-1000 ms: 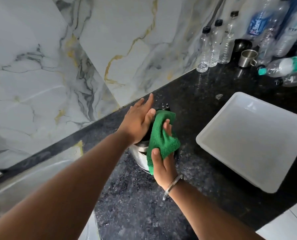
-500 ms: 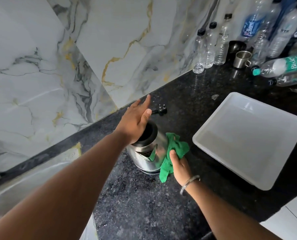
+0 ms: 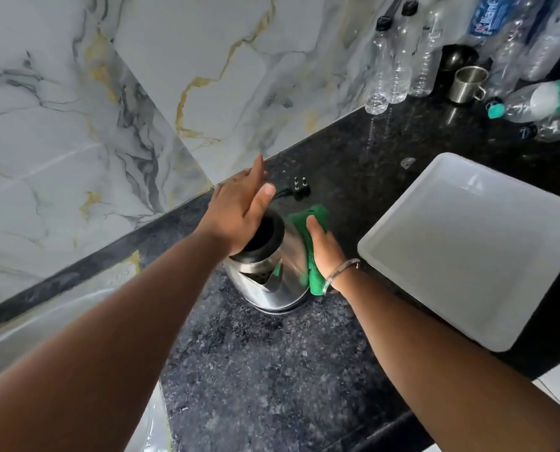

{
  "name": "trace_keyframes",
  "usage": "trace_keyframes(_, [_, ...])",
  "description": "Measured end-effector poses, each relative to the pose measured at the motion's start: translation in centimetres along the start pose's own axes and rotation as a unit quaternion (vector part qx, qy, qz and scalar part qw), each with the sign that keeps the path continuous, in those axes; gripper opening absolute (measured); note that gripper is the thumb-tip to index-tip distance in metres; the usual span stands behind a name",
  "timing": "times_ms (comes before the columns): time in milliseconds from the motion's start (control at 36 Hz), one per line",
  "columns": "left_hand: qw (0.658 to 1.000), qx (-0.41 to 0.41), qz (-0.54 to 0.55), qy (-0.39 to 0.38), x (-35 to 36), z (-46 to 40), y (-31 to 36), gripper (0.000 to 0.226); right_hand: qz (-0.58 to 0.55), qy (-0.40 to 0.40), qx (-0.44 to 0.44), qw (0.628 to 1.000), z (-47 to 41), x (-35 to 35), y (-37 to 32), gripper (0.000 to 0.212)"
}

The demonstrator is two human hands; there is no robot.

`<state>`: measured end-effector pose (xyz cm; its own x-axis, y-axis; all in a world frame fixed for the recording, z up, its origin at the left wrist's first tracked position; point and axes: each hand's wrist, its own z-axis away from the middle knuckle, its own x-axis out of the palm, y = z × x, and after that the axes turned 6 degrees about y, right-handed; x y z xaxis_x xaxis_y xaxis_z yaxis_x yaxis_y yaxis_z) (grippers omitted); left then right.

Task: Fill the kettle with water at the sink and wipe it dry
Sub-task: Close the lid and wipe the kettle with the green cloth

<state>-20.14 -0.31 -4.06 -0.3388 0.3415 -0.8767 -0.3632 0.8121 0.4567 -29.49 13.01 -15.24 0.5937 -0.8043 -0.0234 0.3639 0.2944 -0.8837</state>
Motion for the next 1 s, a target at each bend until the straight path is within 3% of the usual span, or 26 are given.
trace_keyframes(111, [0.995,-0.072,-0.059,0.018,0.0,0.3,0.8,0.090,-0.006,0.028,0.003,1.000,0.7,-0.5,0.5,0.069])
trace_keyframes(194, [0.966,-0.223,-0.104,0.078,0.8,1.2,2.0,0.087,-0.123,0.049,-0.004,0.991,2.7,-1.2,0.5,0.092])
trace_keyframes(250, [0.938,-0.314,-0.123,0.085,1.2,1.8,2.9,0.092,-0.237,0.063,-0.032,0.969,4.7,-1.4,0.4,0.078])
trace_keyframes(306, [0.926,-0.347,-0.136,0.063,1.0,2.2,3.5,0.098,-0.330,0.062,-0.050,0.941,6.7,-1.5,0.3,0.066])
trace_keyframes(389, [0.922,-0.339,-0.186,-0.010,-0.2,2.8,3.5,0.107,-0.365,0.056,-0.063,0.927,8.9,-1.2,0.0,0.072])
trace_keyframes(500, [0.915,-0.263,-0.299,-0.066,-2.7,4.2,2.0,0.122,-0.307,0.019,-0.078,0.948,10.4,0.3,-0.4,0.074])
trace_keyframes(611, [0.937,-0.073,-0.336,-0.064,-3.7,4.3,-0.1,0.103,-0.247,0.048,-0.111,0.961,9.9,2.3,0.7,0.066])
trace_keyframes(667, [0.963,-0.003,-0.254,-0.090,-3.2,4.3,-0.9,0.089,-0.209,0.068,-0.142,0.965,9.0,3.3,1.6,0.048])
trace_keyframes(750, [0.984,-0.017,-0.161,-0.068,-2.4,4.0,-1.8,0.081,-0.193,0.130,-0.082,0.969,6.9,3.8,3.3,0.033])
trace_keyframes(861, [0.982,-0.023,-0.180,-0.045,-2.3,3.7,-1.9,0.082,-0.138,0.150,0.018,0.979,5.4,2.5,3.7,0.048])
trace_keyframes(1000, [0.977,-0.135,-0.166,-0.011,-1.5,5.1,0.1,0.084,-0.132,0.152,0.012,0.979,7.3,1.1,0.2,0.051])
